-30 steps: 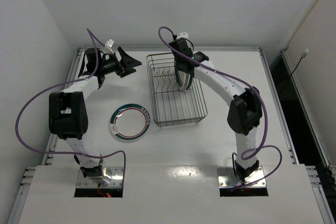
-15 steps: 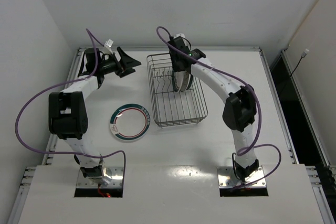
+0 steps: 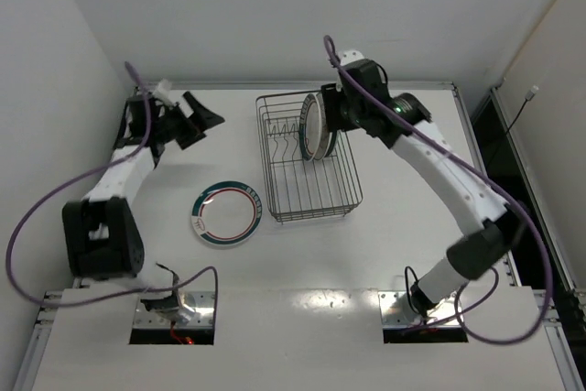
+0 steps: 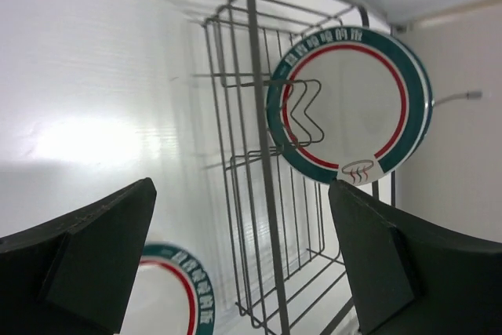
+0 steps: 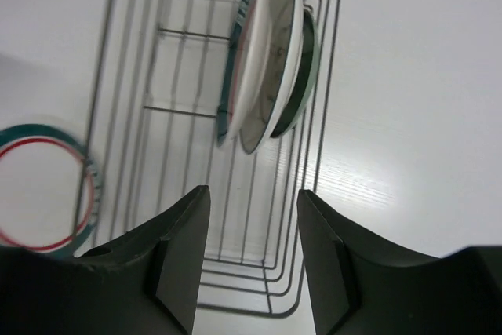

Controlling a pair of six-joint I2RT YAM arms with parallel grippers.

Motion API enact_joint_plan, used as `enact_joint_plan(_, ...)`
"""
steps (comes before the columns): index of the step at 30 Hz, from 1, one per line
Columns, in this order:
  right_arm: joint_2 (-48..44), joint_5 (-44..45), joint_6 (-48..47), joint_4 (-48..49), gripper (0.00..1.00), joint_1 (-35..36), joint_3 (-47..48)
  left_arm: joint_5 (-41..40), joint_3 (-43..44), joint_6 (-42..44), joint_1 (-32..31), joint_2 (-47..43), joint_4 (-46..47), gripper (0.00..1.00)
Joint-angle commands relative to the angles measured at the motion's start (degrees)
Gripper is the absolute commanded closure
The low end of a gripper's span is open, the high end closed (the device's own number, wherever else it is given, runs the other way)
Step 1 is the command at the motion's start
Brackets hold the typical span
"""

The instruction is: Load the plates into the dish rack

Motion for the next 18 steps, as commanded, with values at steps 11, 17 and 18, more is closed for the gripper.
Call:
enact_joint_plan(11,-15.8,-19.1,2.2,3.3,0.54,-0.2,-16.6,-9.3,-29.4,-2.3,12.2,-38.6,-25.9,0.09)
enact_joint_plan(17,-16.8,-19.6,2.2,3.8,0.54,-0.2,-16.1,-9.6,-32.1,-1.2,12.2,-42.9,-33.8,0.09)
enact_joint_plan(18,-16.8,-19.6,2.2,3.3,0.53,-0.2,-16.0,-10.3,-32.9,-0.7,12.2,-42.9,-34.6,0.09)
